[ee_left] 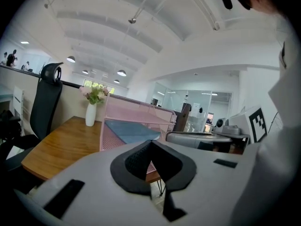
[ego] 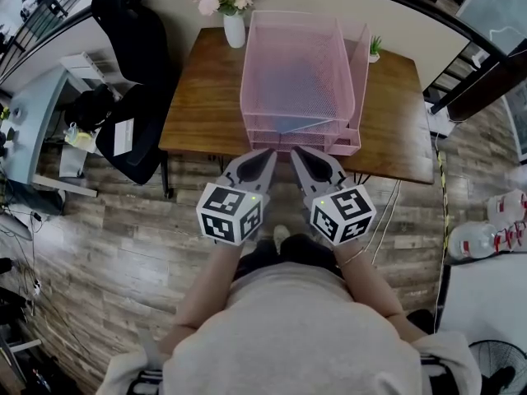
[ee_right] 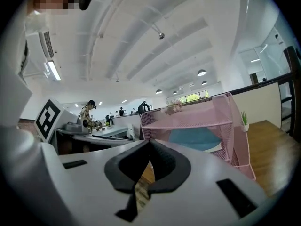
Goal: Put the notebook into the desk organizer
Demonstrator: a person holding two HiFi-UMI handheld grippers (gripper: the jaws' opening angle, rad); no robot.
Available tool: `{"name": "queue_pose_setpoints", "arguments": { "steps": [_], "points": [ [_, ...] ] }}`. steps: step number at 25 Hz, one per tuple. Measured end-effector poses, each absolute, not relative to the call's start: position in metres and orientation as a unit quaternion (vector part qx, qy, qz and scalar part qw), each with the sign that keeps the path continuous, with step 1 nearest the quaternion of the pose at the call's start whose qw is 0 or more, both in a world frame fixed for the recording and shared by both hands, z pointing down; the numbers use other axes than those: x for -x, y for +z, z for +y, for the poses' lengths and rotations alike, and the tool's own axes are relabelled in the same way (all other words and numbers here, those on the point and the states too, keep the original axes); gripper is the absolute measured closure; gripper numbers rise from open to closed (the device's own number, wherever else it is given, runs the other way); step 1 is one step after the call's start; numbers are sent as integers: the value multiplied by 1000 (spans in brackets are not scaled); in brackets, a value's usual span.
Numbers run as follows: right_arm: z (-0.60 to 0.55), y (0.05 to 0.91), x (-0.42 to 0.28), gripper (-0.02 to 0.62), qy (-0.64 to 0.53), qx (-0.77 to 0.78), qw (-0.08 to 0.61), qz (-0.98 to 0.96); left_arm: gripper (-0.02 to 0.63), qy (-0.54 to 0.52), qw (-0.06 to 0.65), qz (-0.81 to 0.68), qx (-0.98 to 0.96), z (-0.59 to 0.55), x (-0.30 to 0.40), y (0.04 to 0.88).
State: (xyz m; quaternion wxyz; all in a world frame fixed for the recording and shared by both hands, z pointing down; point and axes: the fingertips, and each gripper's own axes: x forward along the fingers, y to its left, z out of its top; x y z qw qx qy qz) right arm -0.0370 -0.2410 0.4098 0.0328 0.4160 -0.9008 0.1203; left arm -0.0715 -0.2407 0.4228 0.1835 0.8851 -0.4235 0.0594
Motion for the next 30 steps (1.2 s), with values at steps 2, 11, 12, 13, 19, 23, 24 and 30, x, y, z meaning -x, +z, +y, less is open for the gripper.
{"name": "queue_pose_setpoints", "arguments": {
  "steps": [2, 11, 12, 13, 19, 23, 24, 30],
  "points": [
    [-239, 414, 41, 598, 126, -406, 42, -904, 594, 63, 185, -420, -886, -239, 71, 425],
    [-231, 437, 44, 598, 110, -407, 105, -901, 594, 84, 172, -438, -878, -238, 76, 435],
    [-233, 438, 43, 598, 114, -410, 107, -898, 594, 83, 173, -441, -877, -238, 77, 434],
    [-234, 439, 42, 598, 118, -413, 107, -897, 594, 82, 174, -442, -876, -239, 78, 434],
    [-233, 435, 46, 598, 102, -411, 108, -900, 594, 88, 182, -437, -876, -237, 75, 438],
    [-236, 431, 47, 598, 99, -412, 100, -900, 594, 102, 169, -427, -883, -237, 70, 440],
    [-236, 430, 47, 598, 99, -413, 98, -900, 594, 103, 168, -425, -884, -237, 69, 440],
    [-239, 430, 45, 598, 98, -414, 100, -899, 594, 95, 174, -425, -883, -238, 69, 441]
  ]
}}
